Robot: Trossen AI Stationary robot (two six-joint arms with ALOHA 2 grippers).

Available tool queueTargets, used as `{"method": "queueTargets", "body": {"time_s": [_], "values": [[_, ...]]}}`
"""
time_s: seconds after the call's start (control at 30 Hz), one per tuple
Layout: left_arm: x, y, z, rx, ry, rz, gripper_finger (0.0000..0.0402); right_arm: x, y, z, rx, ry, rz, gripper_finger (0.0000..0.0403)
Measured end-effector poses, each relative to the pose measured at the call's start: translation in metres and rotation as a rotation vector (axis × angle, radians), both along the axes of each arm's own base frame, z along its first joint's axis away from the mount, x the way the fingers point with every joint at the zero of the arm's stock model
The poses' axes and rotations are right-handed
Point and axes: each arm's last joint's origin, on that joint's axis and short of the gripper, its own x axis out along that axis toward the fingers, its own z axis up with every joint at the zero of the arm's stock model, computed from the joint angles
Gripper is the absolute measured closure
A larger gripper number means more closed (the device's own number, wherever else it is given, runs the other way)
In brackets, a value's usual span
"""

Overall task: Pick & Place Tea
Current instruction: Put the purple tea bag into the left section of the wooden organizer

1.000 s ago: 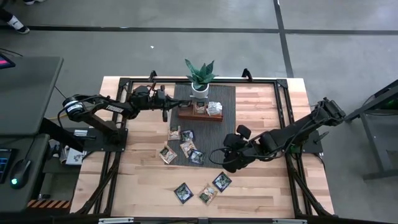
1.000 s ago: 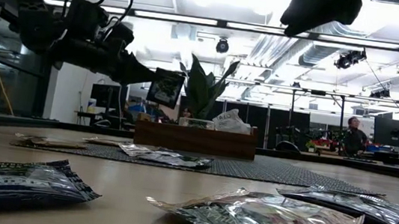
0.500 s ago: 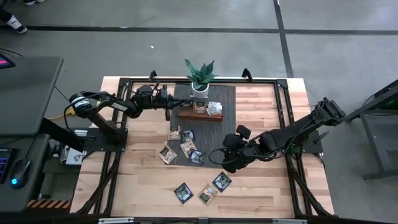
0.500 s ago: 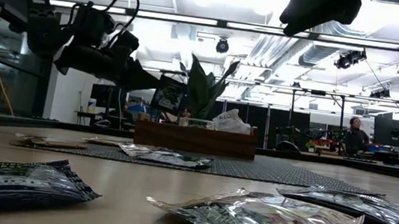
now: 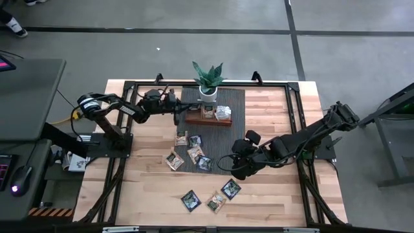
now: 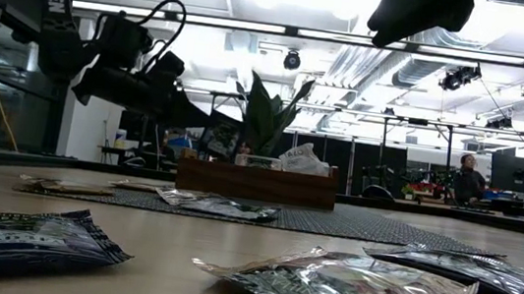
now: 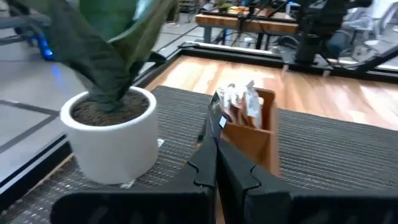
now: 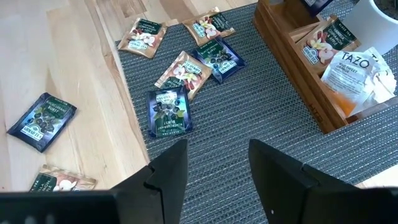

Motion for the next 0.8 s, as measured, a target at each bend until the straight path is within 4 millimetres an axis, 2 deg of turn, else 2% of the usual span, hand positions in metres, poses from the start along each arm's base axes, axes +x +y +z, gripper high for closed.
{"method": "queueTargets", "body": {"time_s": [0.63,0.8], "values": [[-0.001,-0.0006,-0.0061,-0.045,0.051,0.003,0.04,0.0,0.0001,0.0,0.0,-0.001,0.0,0.0241],[-0.0008,-0.0008,-0.006,-0.027,0.054,-0.004,0.0374,0.0003,0.0002,0.0002,0.002,-0.004,0.0,0.024]]}}
